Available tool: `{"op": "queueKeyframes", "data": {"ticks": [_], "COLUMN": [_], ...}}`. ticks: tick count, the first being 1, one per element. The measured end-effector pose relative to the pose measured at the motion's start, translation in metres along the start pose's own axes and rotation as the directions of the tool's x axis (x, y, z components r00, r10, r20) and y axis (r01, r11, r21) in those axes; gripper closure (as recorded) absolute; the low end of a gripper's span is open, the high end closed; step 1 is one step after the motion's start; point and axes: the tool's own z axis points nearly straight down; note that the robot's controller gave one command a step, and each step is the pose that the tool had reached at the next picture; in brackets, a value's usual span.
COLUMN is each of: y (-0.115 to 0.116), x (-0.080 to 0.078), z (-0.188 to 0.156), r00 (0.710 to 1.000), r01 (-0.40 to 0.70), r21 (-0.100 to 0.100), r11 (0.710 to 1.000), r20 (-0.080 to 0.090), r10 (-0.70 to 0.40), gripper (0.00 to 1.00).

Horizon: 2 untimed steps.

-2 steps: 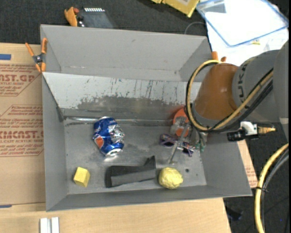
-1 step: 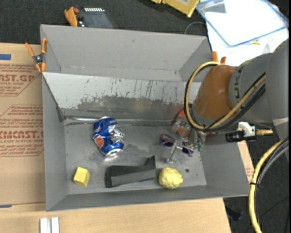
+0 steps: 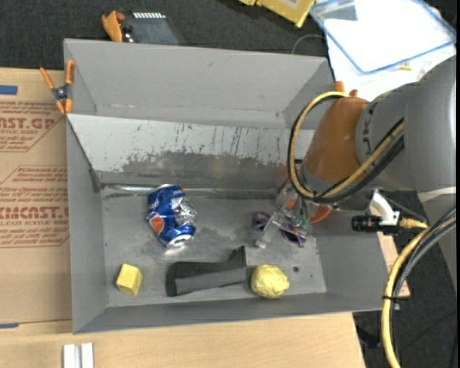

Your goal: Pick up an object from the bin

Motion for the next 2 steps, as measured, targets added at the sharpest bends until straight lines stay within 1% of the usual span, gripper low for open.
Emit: {"op": "queueKeyframes", "data": {"ticks": [1,2], "y": [0.0107,0.0127], "x": [0.0055,0.0112], "z": [0.0004,-0.0002], "r00": [0.998,0.983], "r01": [0.060,-0.183], "r21": [0.002,-0.001], "r11": [0.998,0.983], "r20": [0.005,0.005], "r10": [-0.060,0.183], "gripper": [0.00,1.00]}}
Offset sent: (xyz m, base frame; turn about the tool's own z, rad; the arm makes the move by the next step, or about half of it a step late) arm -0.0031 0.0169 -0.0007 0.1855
